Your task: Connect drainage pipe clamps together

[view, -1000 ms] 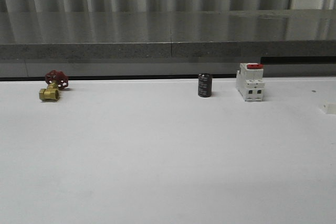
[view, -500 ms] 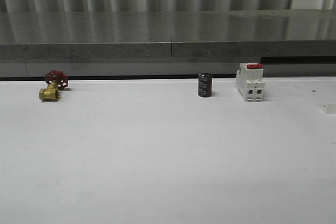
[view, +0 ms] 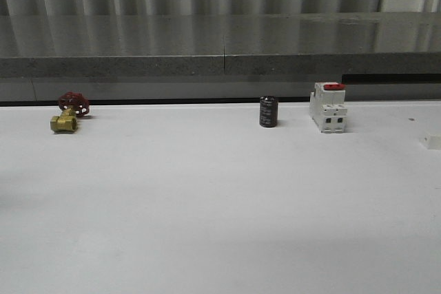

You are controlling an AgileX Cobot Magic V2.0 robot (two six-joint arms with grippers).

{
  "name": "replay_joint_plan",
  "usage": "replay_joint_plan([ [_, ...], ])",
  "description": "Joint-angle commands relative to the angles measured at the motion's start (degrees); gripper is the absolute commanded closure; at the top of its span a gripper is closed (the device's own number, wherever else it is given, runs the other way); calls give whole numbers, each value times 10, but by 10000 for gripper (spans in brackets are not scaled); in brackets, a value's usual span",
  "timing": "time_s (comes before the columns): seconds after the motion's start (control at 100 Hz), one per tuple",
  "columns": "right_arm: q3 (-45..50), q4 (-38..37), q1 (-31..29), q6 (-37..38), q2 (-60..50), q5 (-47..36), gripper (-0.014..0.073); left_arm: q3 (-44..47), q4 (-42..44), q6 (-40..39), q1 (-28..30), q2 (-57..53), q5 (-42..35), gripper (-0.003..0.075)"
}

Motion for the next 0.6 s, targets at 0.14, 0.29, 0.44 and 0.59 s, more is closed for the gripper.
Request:
replay_joint_plan([
  [0.14,-11,1,-2,-4,-8,-48,661,-28,-54,81,68,50,-65,167],
  [0.29,-11,1,-2,-4,-8,-48,661,-28,-54,94,81,88,-100,167],
  [0.44,-11,1,-2,-4,-8,-48,661,-28,-54,95,81,123,-130,167],
  [0.59,-11,1,-2,-4,-8,-48,661,-28,-53,95,81,156,-167,167],
])
